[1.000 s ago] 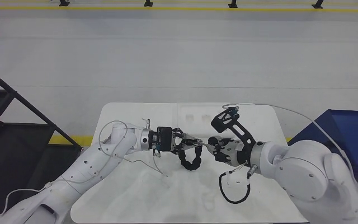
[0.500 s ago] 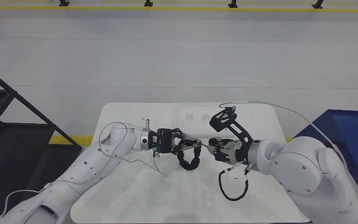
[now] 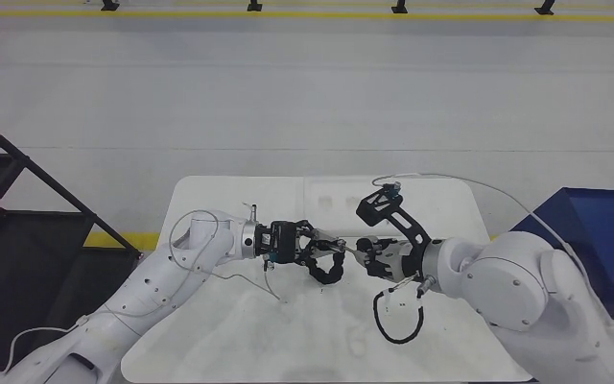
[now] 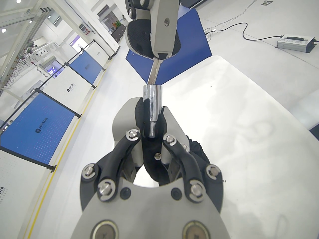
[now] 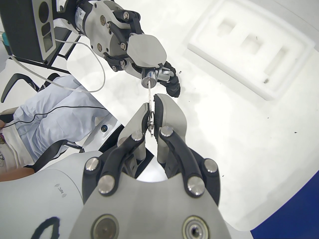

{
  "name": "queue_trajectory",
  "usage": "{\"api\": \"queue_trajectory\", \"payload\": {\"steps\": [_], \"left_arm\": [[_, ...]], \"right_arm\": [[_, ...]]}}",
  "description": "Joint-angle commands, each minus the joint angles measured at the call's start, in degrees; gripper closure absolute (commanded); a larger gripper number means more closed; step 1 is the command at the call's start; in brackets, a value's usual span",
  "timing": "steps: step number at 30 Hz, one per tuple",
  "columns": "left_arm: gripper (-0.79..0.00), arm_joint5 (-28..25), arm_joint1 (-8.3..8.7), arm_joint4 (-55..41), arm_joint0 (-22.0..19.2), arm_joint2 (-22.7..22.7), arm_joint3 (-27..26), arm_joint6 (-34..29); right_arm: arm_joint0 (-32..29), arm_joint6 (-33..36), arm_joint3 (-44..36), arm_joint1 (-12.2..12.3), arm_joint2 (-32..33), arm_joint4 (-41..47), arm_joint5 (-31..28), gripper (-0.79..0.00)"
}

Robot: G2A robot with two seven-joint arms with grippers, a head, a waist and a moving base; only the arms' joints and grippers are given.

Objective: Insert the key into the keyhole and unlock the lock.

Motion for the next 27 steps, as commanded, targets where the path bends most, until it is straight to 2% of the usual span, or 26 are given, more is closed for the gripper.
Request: {"api": "queue_trajectory", "payload": {"steps": [1, 27], "left_arm": [[0.000, 0.08, -0.04, 0.10, 0.07, -0.16, -0.03, 0.00], [0.000, -0.66, -0.27, 3.31, 0.88, -1.52, -1.48, -0.60]], "right_arm": [[0.14, 0.10, 0.10, 0.00, -0.12, 0.02, 0.13, 0.000], [1.47, 0.35, 1.50, -0.01, -1.62, 0.43, 0.36, 0.000]]}}
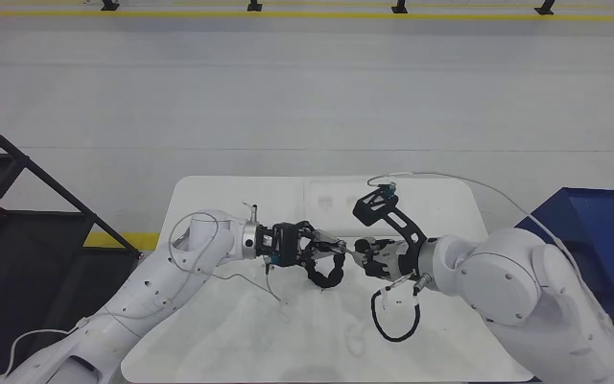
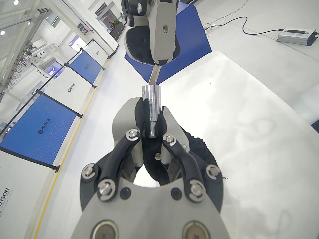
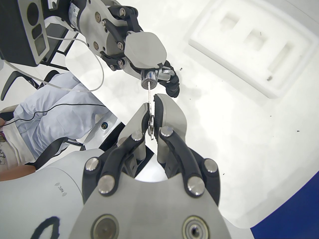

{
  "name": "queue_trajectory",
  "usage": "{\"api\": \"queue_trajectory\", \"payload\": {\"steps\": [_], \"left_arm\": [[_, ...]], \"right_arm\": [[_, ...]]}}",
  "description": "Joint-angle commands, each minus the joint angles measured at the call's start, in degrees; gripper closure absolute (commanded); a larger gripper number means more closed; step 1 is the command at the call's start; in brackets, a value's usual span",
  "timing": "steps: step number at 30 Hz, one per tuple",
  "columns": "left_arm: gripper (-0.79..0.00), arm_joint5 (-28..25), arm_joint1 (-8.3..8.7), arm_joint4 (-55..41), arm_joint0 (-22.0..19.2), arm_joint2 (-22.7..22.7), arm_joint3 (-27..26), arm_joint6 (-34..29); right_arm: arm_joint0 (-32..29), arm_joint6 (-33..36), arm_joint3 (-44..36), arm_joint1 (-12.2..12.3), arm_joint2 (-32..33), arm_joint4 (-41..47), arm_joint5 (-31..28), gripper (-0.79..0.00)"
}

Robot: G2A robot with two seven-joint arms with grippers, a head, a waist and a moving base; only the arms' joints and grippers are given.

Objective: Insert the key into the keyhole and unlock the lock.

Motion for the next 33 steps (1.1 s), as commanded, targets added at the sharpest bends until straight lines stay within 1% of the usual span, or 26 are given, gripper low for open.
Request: {"api": "queue_trajectory", "payload": {"steps": [1, 12, 32, 33], "left_arm": [[0.000, -0.22, -0.01, 0.48, 0.02, 0.04, -0.17, -0.11], [0.000, -1.26, -0.10, 2.28, 0.03, 0.20, -0.69, 0.13], [0.000, -3.10, -0.62, 0.94, -0.13, 0.31, -0.21, 1.93], [0.000, -3.30, -0.65, 0.75, -0.11, 0.33, 0.00, 2.01]], "right_arm": [[0.06, -0.17, 0.12, -0.01, -0.04, 0.07, 0.00, 0.000], [0.42, -0.61, 1.03, -0.04, -0.55, 0.33, -0.17, 0.000], [1.76, -2.74, 2.91, -0.48, -2.55, 1.88, -0.85, 0.000], [1.80, -3.15, 3.00, -0.52, -2.51, 2.15, -0.81, -0.028]]}}
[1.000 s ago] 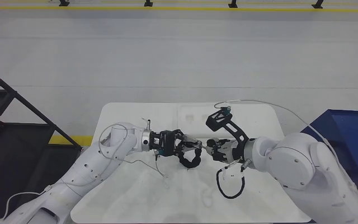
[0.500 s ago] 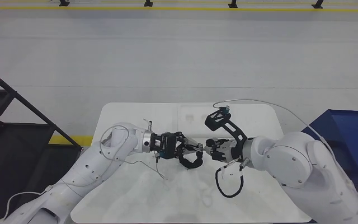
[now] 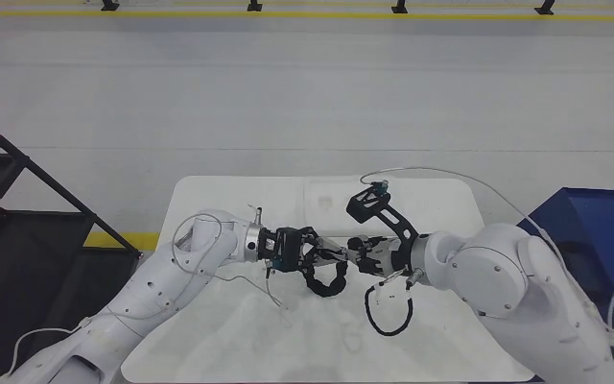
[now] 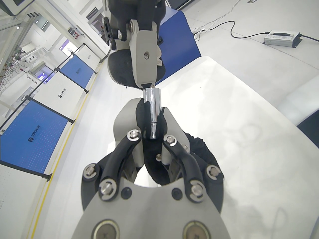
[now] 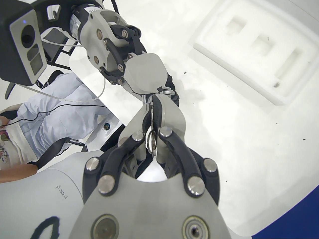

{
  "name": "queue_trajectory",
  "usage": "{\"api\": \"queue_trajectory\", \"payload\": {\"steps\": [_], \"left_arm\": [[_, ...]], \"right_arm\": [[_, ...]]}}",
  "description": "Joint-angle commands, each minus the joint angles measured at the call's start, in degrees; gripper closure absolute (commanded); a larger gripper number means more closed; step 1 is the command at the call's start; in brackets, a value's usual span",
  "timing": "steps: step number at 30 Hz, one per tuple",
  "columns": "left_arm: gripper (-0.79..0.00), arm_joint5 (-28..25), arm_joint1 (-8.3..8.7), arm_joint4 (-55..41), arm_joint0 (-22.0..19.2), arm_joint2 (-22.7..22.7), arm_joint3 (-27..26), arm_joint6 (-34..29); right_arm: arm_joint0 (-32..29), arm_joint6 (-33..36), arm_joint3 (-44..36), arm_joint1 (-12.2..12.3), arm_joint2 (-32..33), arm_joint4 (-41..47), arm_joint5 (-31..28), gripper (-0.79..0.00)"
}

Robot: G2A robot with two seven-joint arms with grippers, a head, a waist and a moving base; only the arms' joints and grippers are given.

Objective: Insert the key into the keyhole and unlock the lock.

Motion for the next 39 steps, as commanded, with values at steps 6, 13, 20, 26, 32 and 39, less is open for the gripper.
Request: {"api": "queue_trajectory", "payload": {"steps": [6, 13, 20, 26, 32, 39], "left_arm": [[0.000, -2.22, -0.31, -2.45, 0.04, 0.16, 1.94, 0.34], [0.000, -6.29, -0.87, -8.11, -0.47, -0.23, 5.64, -2.59], [0.000, -13.02, -0.94, -16.98, -1.08, -2.55, 8.27, -8.10], [0.000, -13.19, 0.00, -26.89, -0.91, -1.82, 7.39, -13.78], [0.000, -13.19, 2.20, -40.05, -2.22, 1.21, 5.37, -21.88], [0.000, -13.19, 4.94, -52.92, -3.69, 2.75, 3.37, -32.60]], "right_arm": [[-0.14, -2.24, 0.56, -0.11, 0.57, 1.71, -0.67, -0.785], [-1.12, -5.31, -0.77, 0.24, 2.59, 1.88, -8.22, -0.785], [-2.57, -5.25, -1.07, 1.08, 4.13, -0.32, -21.99, -0.785], [-4.20, -5.79, -1.37, 1.62, 4.84, -1.73, -29.33, -0.785], [-4.59, -6.37, -1.12, 1.75, 5.18, -1.12, -31.39, -0.785], [-4.59, -6.37, -1.12, 1.75, 5.18, -1.12, -31.39, -0.785]]}}
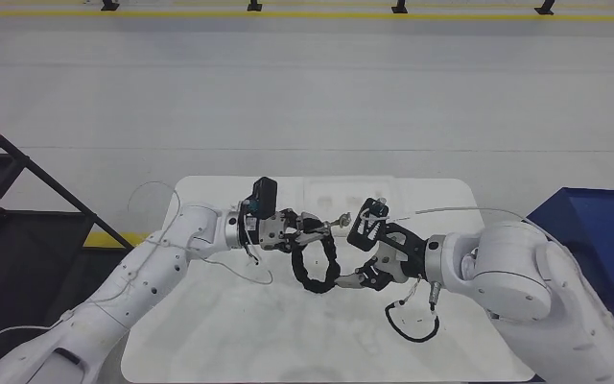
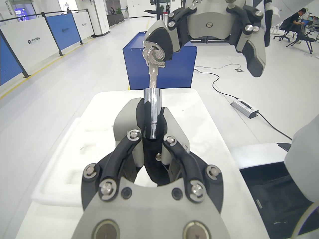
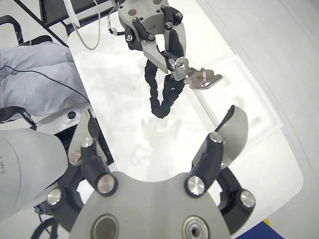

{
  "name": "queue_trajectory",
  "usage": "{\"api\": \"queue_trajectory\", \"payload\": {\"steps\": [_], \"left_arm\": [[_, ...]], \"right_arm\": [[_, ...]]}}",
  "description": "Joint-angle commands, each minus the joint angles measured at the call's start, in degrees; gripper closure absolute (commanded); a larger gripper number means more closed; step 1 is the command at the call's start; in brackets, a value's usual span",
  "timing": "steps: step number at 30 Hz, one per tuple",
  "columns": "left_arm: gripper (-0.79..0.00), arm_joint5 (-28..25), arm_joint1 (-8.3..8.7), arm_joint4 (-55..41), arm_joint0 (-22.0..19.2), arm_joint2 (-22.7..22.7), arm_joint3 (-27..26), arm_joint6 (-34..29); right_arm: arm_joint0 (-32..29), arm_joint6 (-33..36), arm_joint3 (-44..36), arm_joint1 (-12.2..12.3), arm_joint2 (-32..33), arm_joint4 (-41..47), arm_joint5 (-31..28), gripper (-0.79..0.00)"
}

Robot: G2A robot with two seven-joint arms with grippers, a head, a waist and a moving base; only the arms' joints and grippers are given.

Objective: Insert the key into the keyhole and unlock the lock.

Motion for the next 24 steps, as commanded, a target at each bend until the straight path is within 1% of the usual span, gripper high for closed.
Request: {"api": "queue_trajectory", "payload": {"steps": [1, 3, 6, 8, 11, 16, 24], "left_arm": [[0.000, 0.00, 0.62, -3.16, -0.18, 0.36, -0.54, -2.99], [0.000, 0.00, 1.10, -5.59, -0.39, 0.88, -1.11, -5.54], [0.000, 0.00, 1.50, -8.46, -0.78, 1.90, -1.84, -8.61], [0.000, 0.00, 1.62, -9.94, -1.15, 2.56, -2.14, -10.11], [0.000, 0.00, 1.69, -11.38, -1.72, 3.29, -2.32, -11.51], [0.000, 0.00, 1.75, -12.59, -2.41, 4.00, -2.37, -12.42], [0.000, 0.00, 1.88, -12.27, -2.91, 4.40, -2.37, -12.15]], "right_arm": [[-0.25, -0.73, 0.05, 0.00, 0.00, -0.25, -0.06, -0.785], [-0.72, -1.50, -0.11, 0.10, -0.07, -2.26, -1.13, -0.785], [-0.47, -2.36, -0.64, 0.21, -0.98, -5.11, -5.89, -0.785], [-0.17, -3.50, -1.00, 0.18, -1.93, -7.24, -8.56, -0.785], [0.16, -4.93, -1.19, 0.07, -3.35, -9.74, -10.52, -0.785], [1.03, -5.43, -1.23, -0.25, -6.18, -11.31, -11.65, -0.785], [2.77, -4.79, -1.61, -0.81, -9.46, -11.16, -10.40, -0.785]]}}
